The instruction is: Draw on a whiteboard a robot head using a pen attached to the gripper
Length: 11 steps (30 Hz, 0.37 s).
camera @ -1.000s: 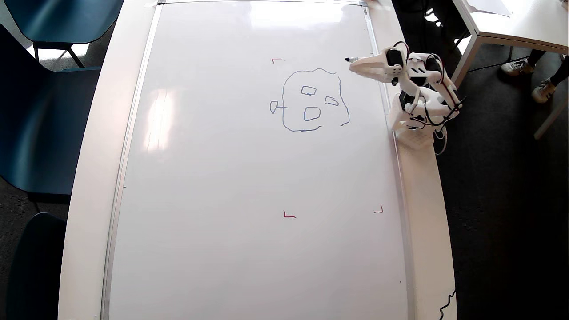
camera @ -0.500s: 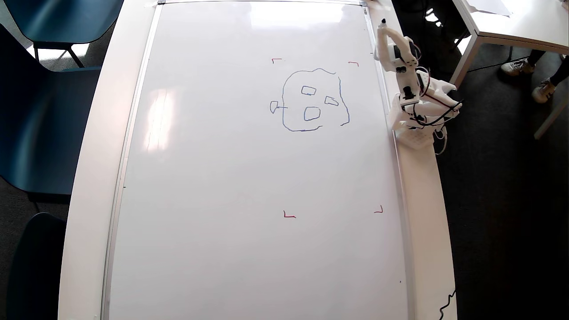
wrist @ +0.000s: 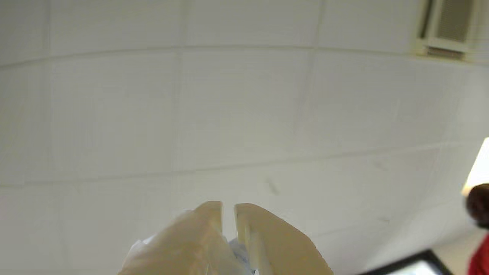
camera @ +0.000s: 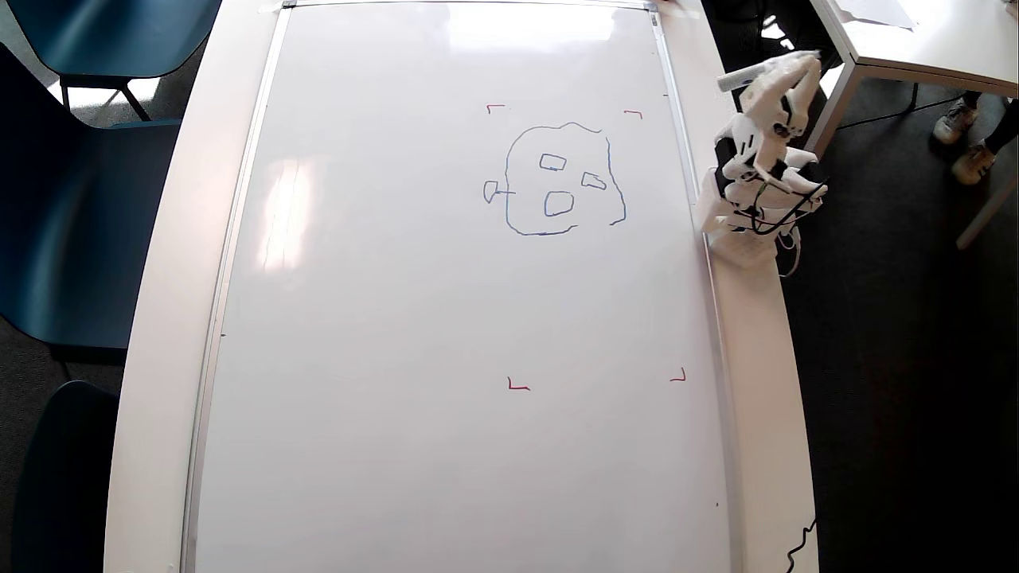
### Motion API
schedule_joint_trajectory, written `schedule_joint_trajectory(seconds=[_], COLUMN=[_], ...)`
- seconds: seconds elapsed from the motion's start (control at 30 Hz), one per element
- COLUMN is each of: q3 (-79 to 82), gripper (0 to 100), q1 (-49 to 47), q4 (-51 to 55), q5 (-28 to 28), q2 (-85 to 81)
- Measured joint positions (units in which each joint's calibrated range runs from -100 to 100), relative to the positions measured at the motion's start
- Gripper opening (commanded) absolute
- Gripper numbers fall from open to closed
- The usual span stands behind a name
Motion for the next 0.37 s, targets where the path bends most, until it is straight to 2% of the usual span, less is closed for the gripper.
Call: schedule_joint_trajectory(seconds=[0.37], q3=[0.0], gripper=[2], q1=[-0.38], q4=[-3.21], q5=[-0.26], q2=[0.0])
